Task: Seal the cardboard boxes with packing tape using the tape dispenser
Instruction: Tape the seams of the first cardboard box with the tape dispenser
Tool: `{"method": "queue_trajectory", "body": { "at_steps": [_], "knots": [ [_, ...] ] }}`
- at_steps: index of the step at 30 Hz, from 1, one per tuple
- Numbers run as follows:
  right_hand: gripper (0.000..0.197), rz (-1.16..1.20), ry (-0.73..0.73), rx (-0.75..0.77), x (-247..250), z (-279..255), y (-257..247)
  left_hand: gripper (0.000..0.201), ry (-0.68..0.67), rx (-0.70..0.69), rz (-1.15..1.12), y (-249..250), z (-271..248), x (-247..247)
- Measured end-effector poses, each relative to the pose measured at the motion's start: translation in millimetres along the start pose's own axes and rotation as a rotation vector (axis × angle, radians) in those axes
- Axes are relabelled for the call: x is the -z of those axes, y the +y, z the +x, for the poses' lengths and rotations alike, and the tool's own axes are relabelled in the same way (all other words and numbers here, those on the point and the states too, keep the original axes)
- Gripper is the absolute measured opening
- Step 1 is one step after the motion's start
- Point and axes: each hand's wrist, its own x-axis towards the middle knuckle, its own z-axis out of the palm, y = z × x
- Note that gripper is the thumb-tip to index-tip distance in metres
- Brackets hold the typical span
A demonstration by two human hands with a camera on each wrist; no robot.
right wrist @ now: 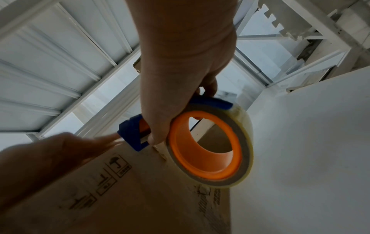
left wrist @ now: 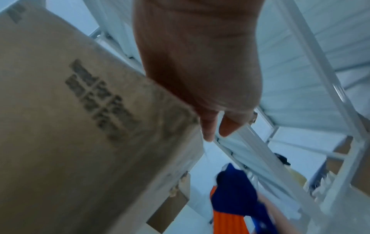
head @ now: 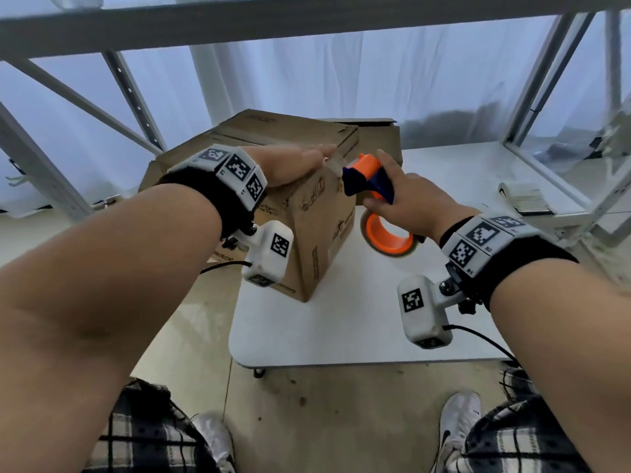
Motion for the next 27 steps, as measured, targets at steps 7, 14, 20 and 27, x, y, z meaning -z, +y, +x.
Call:
{"method": "queue_trajectory", "body": {
  "at_steps": [7, 14, 20, 27],
  "knots": [
    [0.079, -0.05, 0.032, 0.013, -14, -2, -2, 0.048, 0.121, 0.119, 0.177, 10, 22, -20],
    [0.083, -0.01, 0.04, 0.032, -30, -21, 8, 0.051, 0.041, 0.132, 0.186, 11, 23, -17],
    [0.081, -0.25, -0.115, -0.025, -28, -31, 21, 0.05, 0.032, 0.1, 0.268, 14, 18, -15],
    [0.079, -0.376, -0.114, -0.017, -27, -18, 12, 0.06, 0.05, 0.144, 0.197, 18, 20, -16]
  ]
}}
